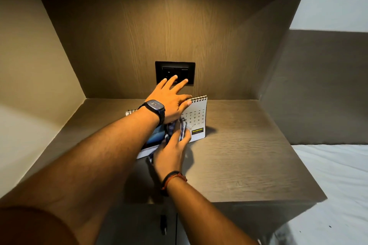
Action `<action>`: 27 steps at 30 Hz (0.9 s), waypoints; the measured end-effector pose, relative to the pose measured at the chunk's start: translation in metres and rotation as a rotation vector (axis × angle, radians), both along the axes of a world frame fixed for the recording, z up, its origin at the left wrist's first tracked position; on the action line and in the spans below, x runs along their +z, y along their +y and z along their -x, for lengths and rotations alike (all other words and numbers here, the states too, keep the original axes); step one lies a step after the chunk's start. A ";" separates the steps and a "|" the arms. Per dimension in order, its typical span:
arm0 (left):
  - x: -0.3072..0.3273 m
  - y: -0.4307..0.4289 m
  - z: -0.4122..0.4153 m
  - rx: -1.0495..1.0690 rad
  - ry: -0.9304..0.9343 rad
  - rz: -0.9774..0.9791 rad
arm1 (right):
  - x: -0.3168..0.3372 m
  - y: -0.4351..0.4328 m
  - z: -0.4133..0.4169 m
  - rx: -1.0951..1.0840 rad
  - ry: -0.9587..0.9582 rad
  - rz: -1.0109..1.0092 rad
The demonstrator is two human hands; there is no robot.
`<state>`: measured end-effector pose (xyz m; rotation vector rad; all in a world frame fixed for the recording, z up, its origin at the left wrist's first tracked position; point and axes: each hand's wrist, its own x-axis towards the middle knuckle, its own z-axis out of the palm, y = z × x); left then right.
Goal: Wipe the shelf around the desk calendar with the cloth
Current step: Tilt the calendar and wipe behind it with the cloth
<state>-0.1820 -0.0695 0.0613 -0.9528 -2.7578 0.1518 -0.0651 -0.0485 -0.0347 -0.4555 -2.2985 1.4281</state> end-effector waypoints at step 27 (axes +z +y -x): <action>-0.001 0.000 0.001 -0.009 -0.022 -0.010 | -0.005 0.013 0.006 -0.100 -0.153 0.097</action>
